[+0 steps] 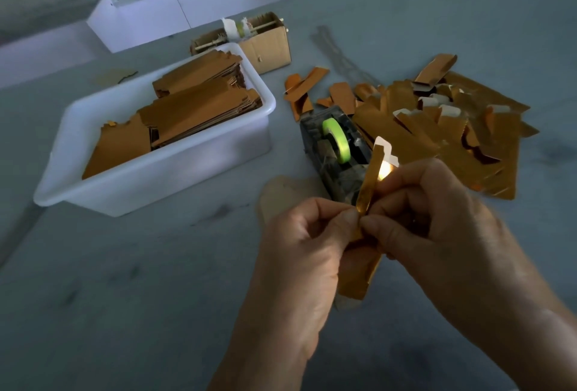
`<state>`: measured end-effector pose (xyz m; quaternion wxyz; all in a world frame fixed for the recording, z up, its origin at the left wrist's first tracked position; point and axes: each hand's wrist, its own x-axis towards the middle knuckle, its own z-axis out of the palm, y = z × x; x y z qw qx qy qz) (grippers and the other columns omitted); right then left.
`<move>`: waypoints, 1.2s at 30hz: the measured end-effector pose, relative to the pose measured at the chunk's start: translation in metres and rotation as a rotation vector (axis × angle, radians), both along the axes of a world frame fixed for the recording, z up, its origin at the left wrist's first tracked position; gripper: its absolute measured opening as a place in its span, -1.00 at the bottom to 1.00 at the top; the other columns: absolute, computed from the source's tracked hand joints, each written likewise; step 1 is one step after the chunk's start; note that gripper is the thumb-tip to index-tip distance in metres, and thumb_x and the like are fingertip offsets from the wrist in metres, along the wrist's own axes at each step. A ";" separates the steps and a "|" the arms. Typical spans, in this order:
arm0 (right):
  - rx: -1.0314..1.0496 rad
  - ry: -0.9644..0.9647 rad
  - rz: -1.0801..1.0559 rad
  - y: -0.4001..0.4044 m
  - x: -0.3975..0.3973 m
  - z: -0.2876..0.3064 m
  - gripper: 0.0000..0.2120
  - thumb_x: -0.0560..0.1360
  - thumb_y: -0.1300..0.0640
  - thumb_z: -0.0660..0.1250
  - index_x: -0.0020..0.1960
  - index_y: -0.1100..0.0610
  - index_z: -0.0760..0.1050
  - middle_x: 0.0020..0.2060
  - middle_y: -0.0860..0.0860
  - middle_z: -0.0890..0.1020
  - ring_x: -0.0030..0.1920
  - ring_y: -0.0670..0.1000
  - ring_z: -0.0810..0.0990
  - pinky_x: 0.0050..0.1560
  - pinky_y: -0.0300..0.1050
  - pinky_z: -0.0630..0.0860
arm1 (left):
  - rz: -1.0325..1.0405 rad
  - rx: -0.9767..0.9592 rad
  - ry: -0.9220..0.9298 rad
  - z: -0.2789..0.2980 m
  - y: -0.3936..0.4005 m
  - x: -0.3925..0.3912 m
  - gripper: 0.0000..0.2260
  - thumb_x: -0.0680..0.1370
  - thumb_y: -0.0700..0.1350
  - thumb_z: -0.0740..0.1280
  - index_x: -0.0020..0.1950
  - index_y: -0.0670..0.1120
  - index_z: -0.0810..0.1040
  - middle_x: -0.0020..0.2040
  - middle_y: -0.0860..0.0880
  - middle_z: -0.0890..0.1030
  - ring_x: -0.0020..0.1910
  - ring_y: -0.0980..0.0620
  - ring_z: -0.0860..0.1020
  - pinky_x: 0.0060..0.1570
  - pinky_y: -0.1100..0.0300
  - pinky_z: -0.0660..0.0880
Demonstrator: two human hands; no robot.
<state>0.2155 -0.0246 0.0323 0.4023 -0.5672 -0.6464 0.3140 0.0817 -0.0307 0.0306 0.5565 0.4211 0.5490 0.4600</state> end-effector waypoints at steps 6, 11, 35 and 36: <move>0.008 -0.217 -0.129 -0.002 -0.008 0.006 -0.73 0.37 -0.01 0.43 -0.12 -0.10 0.32 -0.37 -0.16 0.58 -0.35 -0.22 0.56 -0.43 -0.35 0.48 | 0.149 0.182 0.156 -0.006 -0.005 0.012 -0.84 0.54 -0.20 0.36 -0.22 -0.04 0.64 -0.31 -0.06 0.69 -0.31 -0.01 0.68 -0.29 0.12 0.61; 0.057 -0.302 -0.193 -0.004 -0.013 0.016 -0.69 0.30 -0.18 0.36 -0.14 -0.09 0.30 -0.46 -0.16 0.50 -0.42 -0.17 0.50 -0.42 -0.10 0.51 | 0.241 0.267 0.207 -0.006 -0.011 0.017 -0.84 0.54 -0.22 0.35 -0.23 -0.07 0.62 -0.35 -0.01 0.66 -0.36 0.08 0.65 -0.39 0.31 0.53; -0.085 -0.624 -0.335 0.093 0.038 -0.011 -0.86 0.57 0.12 0.18 0.02 0.14 0.48 -0.04 0.15 0.54 -0.08 0.17 0.50 -0.18 -0.04 0.44 | 0.189 -0.083 0.890 -0.027 0.013 -0.058 -0.72 0.37 0.17 0.44 -0.09 0.02 0.53 -0.18 0.12 0.58 -0.16 0.11 0.55 -0.20 0.20 0.39; -0.123 -0.658 -0.344 0.094 0.037 -0.012 -0.82 0.56 0.11 0.19 0.11 0.14 0.47 0.06 0.16 0.52 0.03 0.19 0.48 -0.08 0.02 0.45 | 0.166 -0.098 0.862 -0.030 0.014 -0.057 -0.73 0.36 0.15 0.47 -0.14 0.03 0.51 -0.22 0.13 0.58 -0.20 0.16 0.54 -0.24 0.23 0.41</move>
